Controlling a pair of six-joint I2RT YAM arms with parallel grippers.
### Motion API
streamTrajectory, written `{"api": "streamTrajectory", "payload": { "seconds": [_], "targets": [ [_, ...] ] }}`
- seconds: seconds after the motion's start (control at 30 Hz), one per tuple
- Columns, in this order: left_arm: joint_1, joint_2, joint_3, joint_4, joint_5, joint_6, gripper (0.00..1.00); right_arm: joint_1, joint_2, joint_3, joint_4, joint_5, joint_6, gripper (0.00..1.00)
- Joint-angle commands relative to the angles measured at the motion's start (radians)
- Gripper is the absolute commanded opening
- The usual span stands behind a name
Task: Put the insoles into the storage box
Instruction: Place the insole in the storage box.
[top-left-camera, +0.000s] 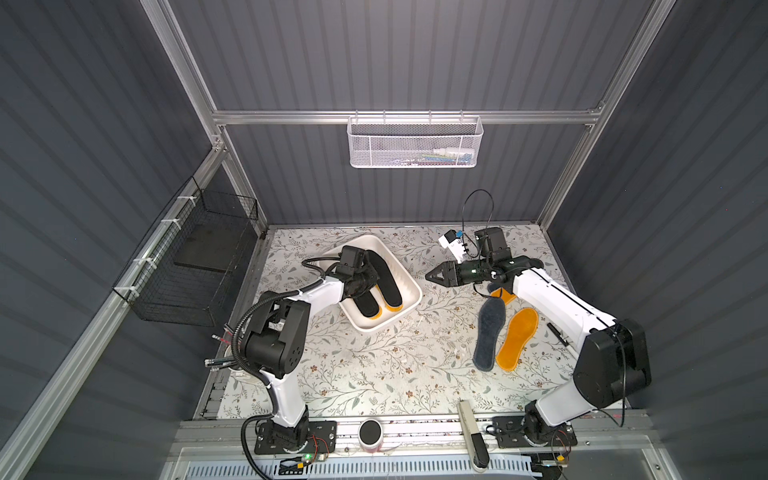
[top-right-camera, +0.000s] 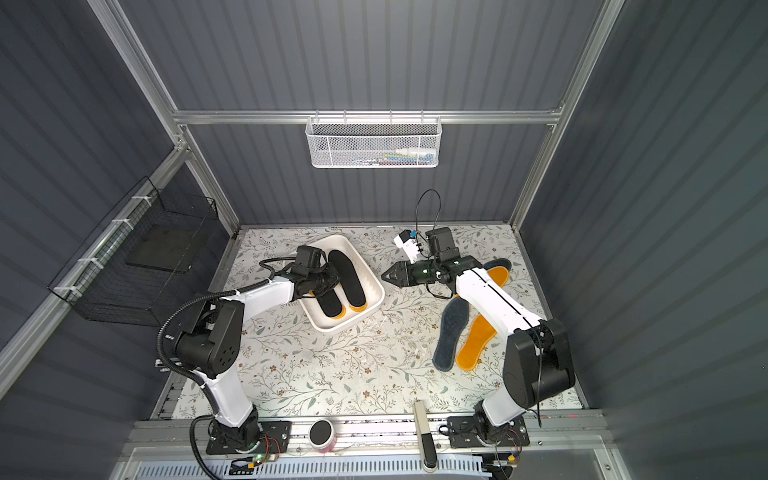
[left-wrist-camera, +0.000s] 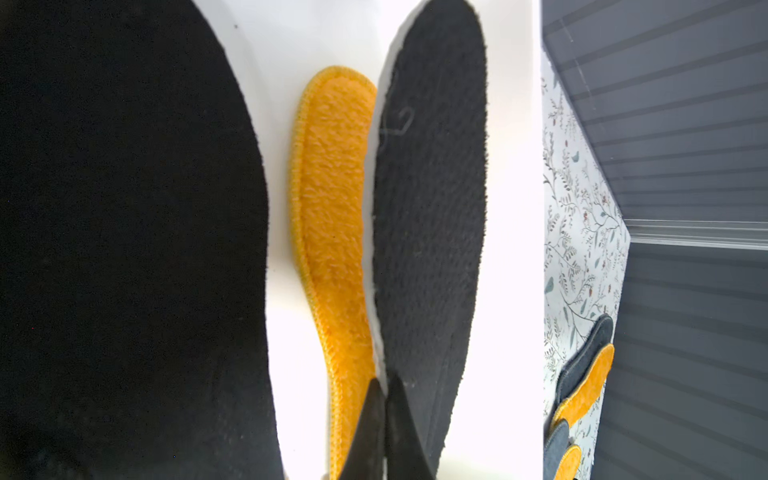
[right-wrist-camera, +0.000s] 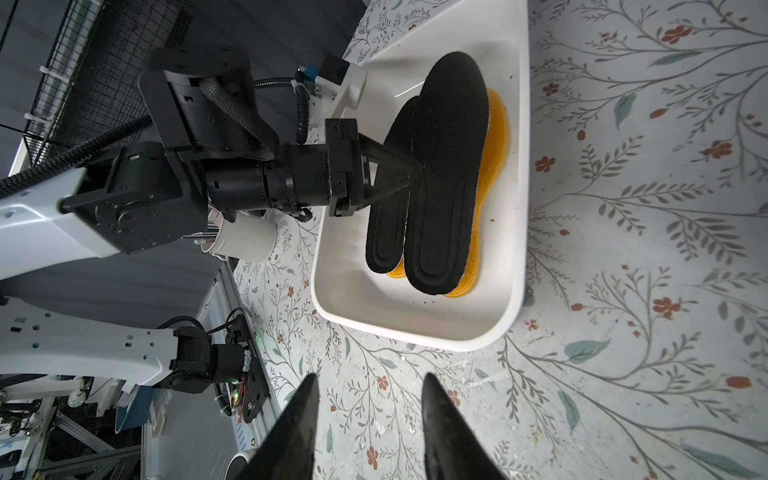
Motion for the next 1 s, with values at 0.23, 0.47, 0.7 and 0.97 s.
{"api": "streamTrajectory", "payload": {
  "seconds": [0.23,0.47,0.7,0.97],
  "targets": [
    [0.01,0.034,0.052,-0.042,-0.035,-0.024,0.0,-0.012,-0.019,-0.036,0.055,-0.04,0.02,0.41],
    [0.016,0.071,0.081,-0.038,-0.019,-0.044,0.0,-0.017,-0.019,-0.046,0.071,-0.05,0.029,0.42],
    [0.016,0.081,0.07,-0.024,-0.008,-0.054,0.12,-0.02,-0.024,-0.056,0.075,-0.051,0.032,0.42],
    [0.016,0.074,0.072,-0.034,-0.009,-0.05,0.35,-0.022,-0.026,-0.061,0.082,-0.057,0.037,0.43]
  ]
}}
